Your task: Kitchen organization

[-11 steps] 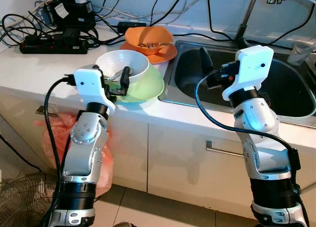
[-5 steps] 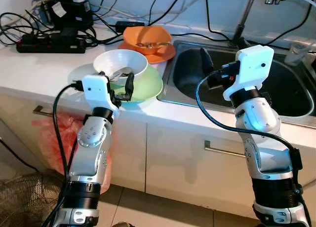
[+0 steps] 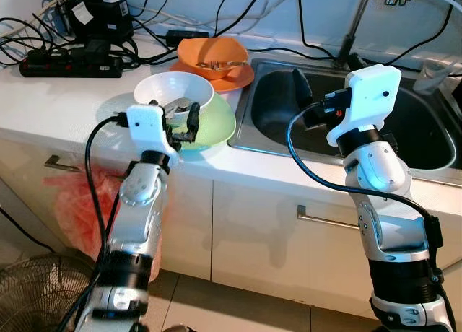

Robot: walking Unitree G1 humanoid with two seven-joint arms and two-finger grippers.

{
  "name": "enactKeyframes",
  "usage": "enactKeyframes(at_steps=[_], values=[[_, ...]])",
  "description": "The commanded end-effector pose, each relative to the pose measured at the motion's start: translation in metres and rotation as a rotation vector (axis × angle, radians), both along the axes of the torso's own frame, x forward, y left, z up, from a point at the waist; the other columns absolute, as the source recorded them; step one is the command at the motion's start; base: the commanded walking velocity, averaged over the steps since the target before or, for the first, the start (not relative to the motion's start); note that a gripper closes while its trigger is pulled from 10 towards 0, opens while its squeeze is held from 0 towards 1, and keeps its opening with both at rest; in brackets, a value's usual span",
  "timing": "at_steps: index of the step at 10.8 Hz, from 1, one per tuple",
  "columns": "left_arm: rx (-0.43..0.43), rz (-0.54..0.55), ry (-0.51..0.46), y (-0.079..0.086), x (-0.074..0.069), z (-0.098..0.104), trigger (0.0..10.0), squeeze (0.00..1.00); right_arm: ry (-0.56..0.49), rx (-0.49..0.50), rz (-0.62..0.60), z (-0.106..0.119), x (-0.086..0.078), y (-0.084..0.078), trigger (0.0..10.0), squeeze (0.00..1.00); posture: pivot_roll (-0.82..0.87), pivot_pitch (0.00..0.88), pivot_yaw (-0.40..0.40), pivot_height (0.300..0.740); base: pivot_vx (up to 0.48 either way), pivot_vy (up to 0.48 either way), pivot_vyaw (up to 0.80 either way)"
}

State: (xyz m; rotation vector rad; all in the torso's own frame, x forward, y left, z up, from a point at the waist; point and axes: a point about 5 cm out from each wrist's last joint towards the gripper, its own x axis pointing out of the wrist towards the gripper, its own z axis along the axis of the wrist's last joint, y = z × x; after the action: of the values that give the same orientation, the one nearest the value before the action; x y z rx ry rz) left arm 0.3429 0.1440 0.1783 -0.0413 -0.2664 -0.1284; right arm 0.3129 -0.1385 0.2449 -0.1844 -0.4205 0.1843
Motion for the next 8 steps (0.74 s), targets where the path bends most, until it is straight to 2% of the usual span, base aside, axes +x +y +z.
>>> enactKeyframes(at_steps=[1, 6, 7, 8], values=[[0.009, -0.005, -0.016, 0.0, 0.003, 0.004, 10.0, 0.0, -0.015, -0.003, 0.002, 0.006, 0.0, -0.001, 10.0, 0.0, 0.02, 0.016, -0.03, 0.74, 0.0, 0.0, 0.0], [-0.015, 0.001, -0.007, 0.001, 0.013, -0.002, 10.0, 0.0, -0.018, -0.007, 0.001, 0.007, 0.0, -0.001, 10.0, 0.0, 0.01, 0.011, -0.03, 0.74, 0.0, 0.0, 0.0], [-0.025, 0.001, -0.009, 0.001, 0.013, -0.002, 9.1, 0.0, -0.019, -0.008, 0.001, 0.008, 0.0, -0.002, 10.0, 0.0, 0.01, 0.009, -0.03, 0.74, 0.0, 0.0, 0.0], [-0.032, 0.0, -0.02, 0.001, 0.014, -0.002, 0.8, 0.0, -0.019, -0.008, 0.0, 0.008, -0.001, -0.002, 10.0, 0.0, 0.01, 0.01, -0.03, 0.74, 0.0, 0.0, 0.0]])
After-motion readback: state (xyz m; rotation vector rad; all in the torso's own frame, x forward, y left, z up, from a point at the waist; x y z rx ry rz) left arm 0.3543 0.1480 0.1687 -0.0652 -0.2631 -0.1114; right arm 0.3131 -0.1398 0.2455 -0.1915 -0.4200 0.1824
